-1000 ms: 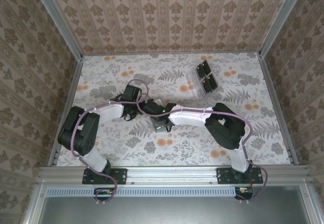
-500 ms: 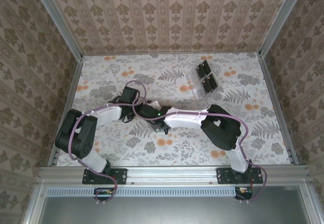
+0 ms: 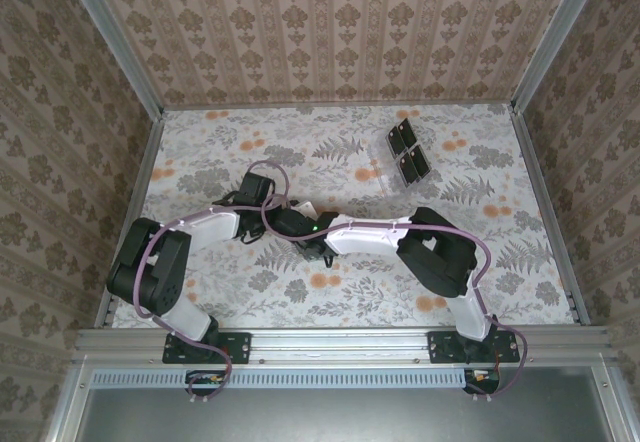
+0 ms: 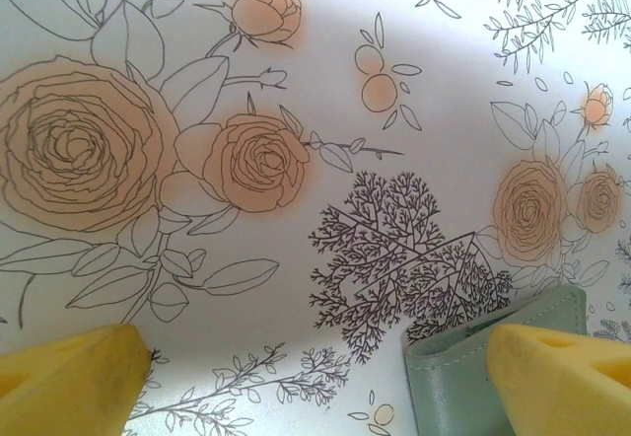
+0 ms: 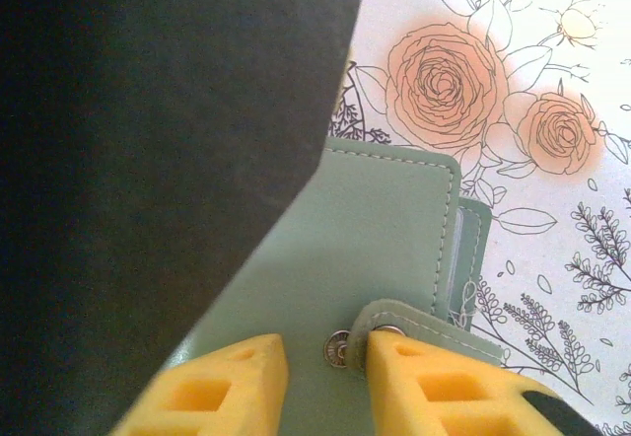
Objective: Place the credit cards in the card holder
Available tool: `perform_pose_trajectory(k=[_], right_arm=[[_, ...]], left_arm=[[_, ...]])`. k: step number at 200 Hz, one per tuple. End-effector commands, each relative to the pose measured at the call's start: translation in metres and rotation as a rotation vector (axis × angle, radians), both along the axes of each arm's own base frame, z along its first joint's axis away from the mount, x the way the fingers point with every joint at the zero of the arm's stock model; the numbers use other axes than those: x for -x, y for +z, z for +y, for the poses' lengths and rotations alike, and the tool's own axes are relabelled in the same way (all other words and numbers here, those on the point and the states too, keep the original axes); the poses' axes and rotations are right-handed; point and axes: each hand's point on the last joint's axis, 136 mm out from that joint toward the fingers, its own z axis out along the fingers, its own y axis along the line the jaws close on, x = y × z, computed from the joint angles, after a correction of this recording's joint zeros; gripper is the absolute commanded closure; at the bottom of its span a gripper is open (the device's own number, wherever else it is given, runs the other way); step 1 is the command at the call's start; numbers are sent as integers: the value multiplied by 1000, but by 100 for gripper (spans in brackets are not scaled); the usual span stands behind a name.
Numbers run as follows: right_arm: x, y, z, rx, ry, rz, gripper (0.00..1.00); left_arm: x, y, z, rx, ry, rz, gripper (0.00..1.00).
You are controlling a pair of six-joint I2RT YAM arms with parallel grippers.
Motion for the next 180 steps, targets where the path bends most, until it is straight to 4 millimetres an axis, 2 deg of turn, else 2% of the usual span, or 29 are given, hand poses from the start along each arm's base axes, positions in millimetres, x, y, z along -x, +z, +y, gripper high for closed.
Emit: perform_pose_trajectory(k=[1, 35, 107, 149, 180], right_arm=[[74, -63, -37, 182, 98, 322, 63], [71, -48, -31, 155, 108, 304, 56], [62, -25, -17, 111, 126, 271, 55], [46, 16, -9, 31, 116, 200, 51], [34, 44, -13, -22, 98, 162, 51]], left_arm=[[33, -27, 37, -118, 90, 156, 0], [31, -27, 37, -121, 87, 153, 0], [30, -27, 36, -125, 78, 149, 0], [27, -26, 34, -127, 65, 147, 0], [26, -22, 33, -123, 60, 142, 0]])
